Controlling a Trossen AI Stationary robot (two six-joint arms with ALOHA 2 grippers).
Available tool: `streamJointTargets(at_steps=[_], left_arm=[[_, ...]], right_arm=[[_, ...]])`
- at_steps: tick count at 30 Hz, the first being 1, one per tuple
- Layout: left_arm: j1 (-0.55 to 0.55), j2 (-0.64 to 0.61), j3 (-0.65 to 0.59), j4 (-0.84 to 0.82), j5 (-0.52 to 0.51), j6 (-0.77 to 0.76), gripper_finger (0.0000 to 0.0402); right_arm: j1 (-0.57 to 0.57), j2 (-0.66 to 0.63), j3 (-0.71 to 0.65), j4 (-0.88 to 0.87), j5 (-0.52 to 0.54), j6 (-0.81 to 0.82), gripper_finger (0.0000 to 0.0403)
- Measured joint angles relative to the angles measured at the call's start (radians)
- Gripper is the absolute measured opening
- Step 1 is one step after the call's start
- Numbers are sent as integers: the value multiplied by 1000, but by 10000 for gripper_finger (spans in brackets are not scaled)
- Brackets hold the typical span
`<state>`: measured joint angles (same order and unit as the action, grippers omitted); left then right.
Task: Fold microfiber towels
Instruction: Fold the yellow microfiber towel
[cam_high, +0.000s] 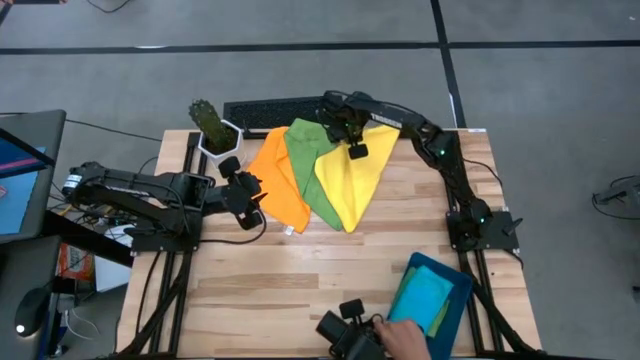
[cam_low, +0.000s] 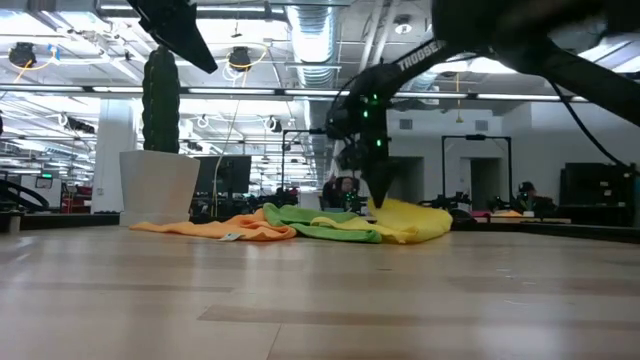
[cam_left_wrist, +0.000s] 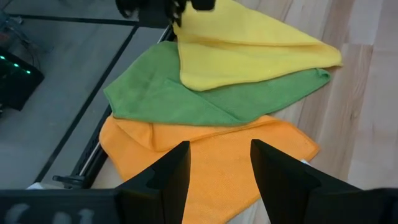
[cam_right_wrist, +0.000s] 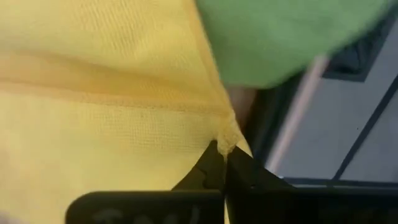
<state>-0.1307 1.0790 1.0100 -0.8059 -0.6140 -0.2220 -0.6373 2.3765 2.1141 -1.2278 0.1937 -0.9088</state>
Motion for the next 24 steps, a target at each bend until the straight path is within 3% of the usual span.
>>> streamJointTargets(at_steps=[4,9,12,18,21,24], left_arm=[[0,-1,-9,13,0,-11,163],[0,-1,-146,181,31,-18,163],[0,1,-306,463,88,-19,163],[30,119,-607,1386,131,105,163],[51,253,-621,1602,131,116,163],[56,421,-553,1649,147,126,163]], right_arm=[[2,-2,118,-136,-3,64,15],[15,-80,165,-189,-101,125,8],[21,-150,168,-184,-113,170,11],[51,-234,166,-173,-117,260,12],[73,-254,166,-177,-119,279,10],[90,-255,166,-170,-117,292,15]])
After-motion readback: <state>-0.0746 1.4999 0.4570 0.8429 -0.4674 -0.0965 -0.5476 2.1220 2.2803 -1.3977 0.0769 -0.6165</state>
